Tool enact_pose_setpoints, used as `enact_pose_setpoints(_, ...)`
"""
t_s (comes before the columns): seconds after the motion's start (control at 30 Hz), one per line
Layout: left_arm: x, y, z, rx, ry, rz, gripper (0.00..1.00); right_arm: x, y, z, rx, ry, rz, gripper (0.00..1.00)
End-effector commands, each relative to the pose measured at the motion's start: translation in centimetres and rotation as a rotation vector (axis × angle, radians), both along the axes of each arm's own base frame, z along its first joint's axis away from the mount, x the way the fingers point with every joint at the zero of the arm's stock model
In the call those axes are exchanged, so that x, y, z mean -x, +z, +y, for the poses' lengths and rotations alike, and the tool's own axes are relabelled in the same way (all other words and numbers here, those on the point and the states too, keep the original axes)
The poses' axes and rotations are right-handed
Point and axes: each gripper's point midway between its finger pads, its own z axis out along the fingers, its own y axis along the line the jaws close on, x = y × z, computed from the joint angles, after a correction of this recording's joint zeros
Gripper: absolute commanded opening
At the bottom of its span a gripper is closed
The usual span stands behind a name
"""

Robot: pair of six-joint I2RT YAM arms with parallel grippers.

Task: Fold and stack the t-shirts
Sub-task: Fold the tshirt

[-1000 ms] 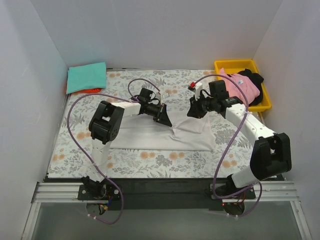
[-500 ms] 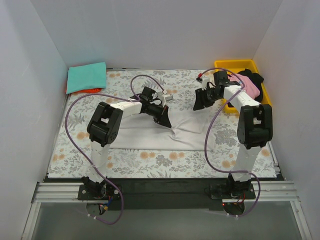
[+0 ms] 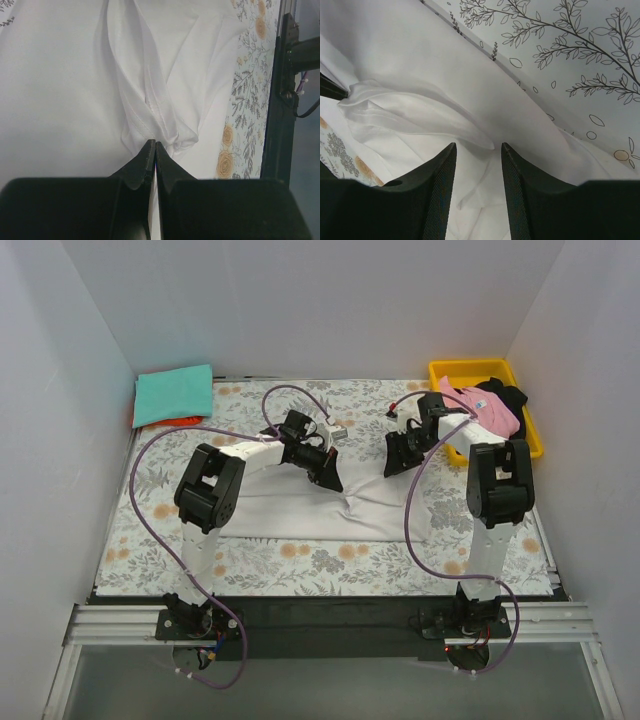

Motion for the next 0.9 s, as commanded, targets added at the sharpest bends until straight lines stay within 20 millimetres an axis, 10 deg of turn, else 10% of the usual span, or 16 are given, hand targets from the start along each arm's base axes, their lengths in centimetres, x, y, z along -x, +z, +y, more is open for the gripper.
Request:
enact_pose_setpoints(0.0,-0.9,1.9,-0.6,0.029,-0.013,-0.054,0.00,0.0,-0.3,-0.2,0.014,0.009,0.007,0.48)
enact_pose_setpoints(0.2,-1.1,2.0,-0.8,0.030,-0.007,-0.052,0.01,0.3,-0.5,-0.3,0.020,0.025,0.006,0.43)
enact_pose_setpoints(0.37,-1.1,2.1,-0.7,0.027,-0.001,-0.044,0.11,1.9,0.6,0.7,-0.057,0.075,0.031,0.02)
enact_pose_setpoints(0.87,-2.2,4.9,0.4,0.022,0.104,-0.103,0.34,8.9,4.7,1.3,-0.120,0.282,-0.065,0.01)
